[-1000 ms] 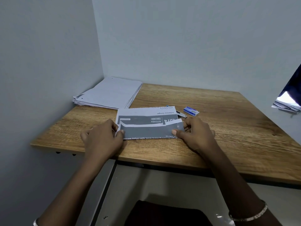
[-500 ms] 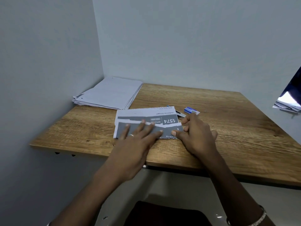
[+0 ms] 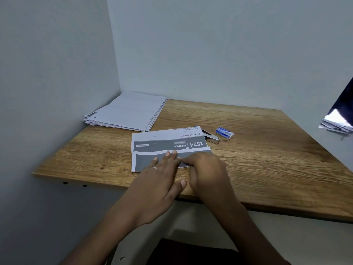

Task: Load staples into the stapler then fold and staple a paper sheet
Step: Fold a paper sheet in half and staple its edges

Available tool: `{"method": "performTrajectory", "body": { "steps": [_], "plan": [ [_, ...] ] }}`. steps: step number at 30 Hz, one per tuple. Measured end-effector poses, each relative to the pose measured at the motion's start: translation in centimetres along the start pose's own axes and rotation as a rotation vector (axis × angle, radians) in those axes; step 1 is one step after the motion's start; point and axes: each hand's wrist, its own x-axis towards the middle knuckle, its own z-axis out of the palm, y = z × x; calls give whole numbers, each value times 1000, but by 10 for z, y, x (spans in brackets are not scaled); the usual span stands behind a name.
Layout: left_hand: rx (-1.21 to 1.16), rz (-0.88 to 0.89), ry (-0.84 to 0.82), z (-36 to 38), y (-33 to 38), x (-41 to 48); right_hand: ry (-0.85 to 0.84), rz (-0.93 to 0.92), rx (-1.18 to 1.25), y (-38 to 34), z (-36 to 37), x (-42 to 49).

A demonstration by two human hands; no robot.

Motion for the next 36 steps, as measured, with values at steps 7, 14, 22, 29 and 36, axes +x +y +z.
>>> {"method": "performTrajectory", "body": {
  "steps": [7,14,22,29,36],
  "plan": [
    [-79,-47,91,-7,-7,-10,25,-103,151,-2,-7,-18],
    [85,-66,230,-3,0,-24,54,-197,53,1,-1,-21],
    [168,-109,353,-11,-10,-45,6,26,11,20,-13,-25],
    [189,-110,348,-19,-11,-46,-15,242,-166,7,-22,-28],
    [210,-95,347,-20,-13,-47,216,2,71,-51,17,-26]
  ]
}}
